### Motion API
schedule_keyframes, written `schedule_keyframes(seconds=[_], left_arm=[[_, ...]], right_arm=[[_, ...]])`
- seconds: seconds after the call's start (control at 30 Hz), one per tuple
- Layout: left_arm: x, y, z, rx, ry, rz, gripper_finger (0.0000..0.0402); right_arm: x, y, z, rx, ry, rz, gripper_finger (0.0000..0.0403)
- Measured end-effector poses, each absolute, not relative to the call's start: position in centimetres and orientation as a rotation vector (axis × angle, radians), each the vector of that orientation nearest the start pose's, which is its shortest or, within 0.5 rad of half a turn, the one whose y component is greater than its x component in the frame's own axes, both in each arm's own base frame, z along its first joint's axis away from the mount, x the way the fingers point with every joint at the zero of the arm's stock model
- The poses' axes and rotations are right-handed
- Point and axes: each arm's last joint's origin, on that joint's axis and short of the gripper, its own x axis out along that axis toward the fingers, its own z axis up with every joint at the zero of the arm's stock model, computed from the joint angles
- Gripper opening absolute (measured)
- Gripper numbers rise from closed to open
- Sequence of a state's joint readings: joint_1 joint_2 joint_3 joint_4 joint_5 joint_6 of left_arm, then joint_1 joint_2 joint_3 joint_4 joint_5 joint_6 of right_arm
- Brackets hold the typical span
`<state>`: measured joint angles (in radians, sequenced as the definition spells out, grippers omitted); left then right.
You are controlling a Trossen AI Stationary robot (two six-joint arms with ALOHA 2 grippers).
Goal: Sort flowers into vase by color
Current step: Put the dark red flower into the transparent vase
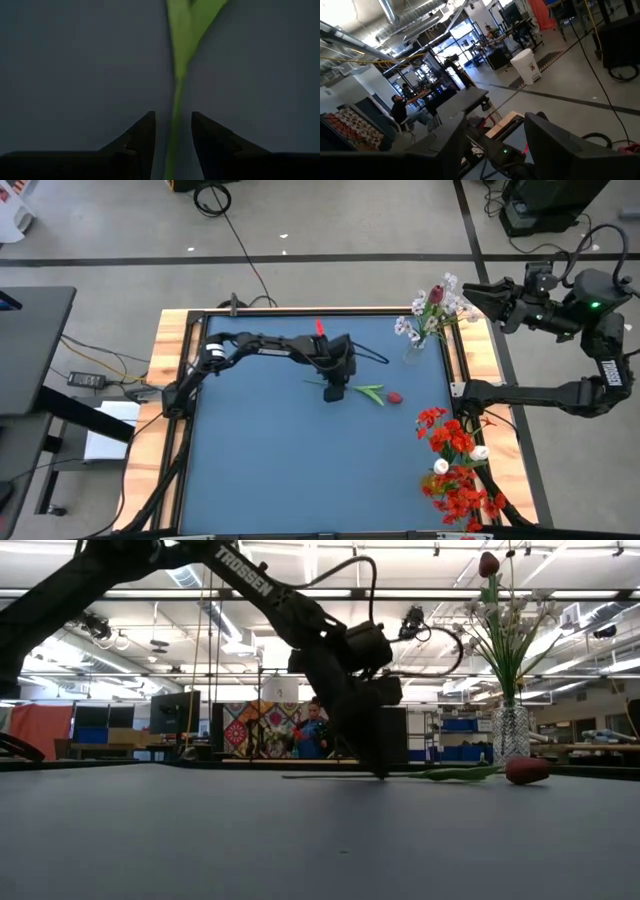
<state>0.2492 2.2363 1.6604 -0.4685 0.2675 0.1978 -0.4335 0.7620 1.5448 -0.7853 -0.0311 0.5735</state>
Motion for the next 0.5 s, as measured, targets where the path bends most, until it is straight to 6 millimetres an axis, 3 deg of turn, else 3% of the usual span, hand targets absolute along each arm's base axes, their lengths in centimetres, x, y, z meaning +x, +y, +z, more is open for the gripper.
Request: schedule_keyframes(seconds=[0.23,0.4,0.5], left_arm=[[45.62,10.93,13.67,-0.056,1.051,-0.062,0.0118],[45.65,10.79,13.74,-0.034,1.059,-0.026,0.0028],[45.61,10.74,13.76,-0.089,1.061,-0.015,0.0011]], right_arm=[[5.29,-2.3,50.07,0.569,-0.106,-0.376,0.0208],[5.41,-2.33,50.04,0.57,-0.1,-0.372,0.0206],[5.41,-2.33,50.04,0.573,-0.1,-0.372,0.0205]])
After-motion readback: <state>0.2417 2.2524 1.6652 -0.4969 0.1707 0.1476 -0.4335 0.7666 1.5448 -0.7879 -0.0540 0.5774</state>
